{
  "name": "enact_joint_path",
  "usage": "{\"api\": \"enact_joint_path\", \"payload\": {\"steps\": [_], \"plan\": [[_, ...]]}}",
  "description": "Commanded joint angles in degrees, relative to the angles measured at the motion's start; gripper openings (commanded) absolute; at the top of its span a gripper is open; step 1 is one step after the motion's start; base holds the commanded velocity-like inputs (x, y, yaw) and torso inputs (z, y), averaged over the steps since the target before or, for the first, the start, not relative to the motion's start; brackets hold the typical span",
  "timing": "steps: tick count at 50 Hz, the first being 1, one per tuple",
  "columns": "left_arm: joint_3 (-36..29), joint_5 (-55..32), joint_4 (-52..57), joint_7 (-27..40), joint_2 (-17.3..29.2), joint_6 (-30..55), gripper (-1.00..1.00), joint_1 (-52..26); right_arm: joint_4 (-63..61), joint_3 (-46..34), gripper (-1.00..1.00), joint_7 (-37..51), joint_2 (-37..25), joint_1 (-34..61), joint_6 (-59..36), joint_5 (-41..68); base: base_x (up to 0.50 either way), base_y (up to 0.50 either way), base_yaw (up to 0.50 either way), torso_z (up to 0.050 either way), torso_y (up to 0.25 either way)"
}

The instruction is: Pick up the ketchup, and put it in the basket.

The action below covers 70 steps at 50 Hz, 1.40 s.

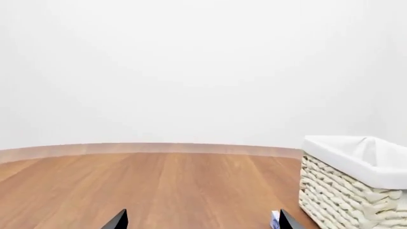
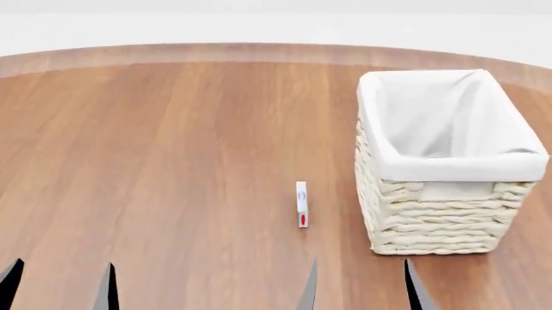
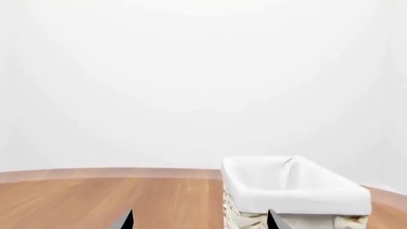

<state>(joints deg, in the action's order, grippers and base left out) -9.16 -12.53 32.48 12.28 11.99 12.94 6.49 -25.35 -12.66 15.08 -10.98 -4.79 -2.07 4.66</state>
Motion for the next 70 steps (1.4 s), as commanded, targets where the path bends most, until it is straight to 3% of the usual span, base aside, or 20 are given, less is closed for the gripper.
{"api": "enact_joint_path", "payload": {"steps": [1, 8, 29, 54, 70], "plan": [[0.69, 2.17, -1.02, -0.53, -0.77, -2.21, 1.0, 0.23, 0.36, 1.11, 1.0, -0.88, 0.73, -0.12, 0.72, -0.66, 0.5, 0.0, 0.0, 0.0, 0.0], [0.44, 2.17, -1.29, -0.29, -0.57, -2.27, 1.0, 0.15, 0.62, 0.33, 1.0, -0.09, 0.43, 0.37, -0.36, -2.21, 0.47, 0.0, 0.0, 0.0, 0.0], [-0.73, 1.75, -2.2, 1.24, 0.62, -2.65, 1.0, -0.32, 0.99, -1.07, 1.0, -0.65, -0.75, 0.25, 0.85, -1.25, 0.0, 0.0, 0.0, 0.0, 0.0], [-1.85, 0.99, -2.59, 2.67, 1.92, -3.21, 1.0, -0.53, 1.76, -1.83, 1.0, -0.21, -1.37, 0.4, 1.84, -0.32, 0.0, 0.0, 0.49, 0.0, 0.0], [0.03, -4.51, -2.27, 0.96, 3.85, -3.73, 1.0, 2.51, 2.84, -2.34, 1.0, -0.3, -1.71, 0.66, 2.11, 1.02, 0.0, 0.0, 0.0, 0.0, 0.0]]}}
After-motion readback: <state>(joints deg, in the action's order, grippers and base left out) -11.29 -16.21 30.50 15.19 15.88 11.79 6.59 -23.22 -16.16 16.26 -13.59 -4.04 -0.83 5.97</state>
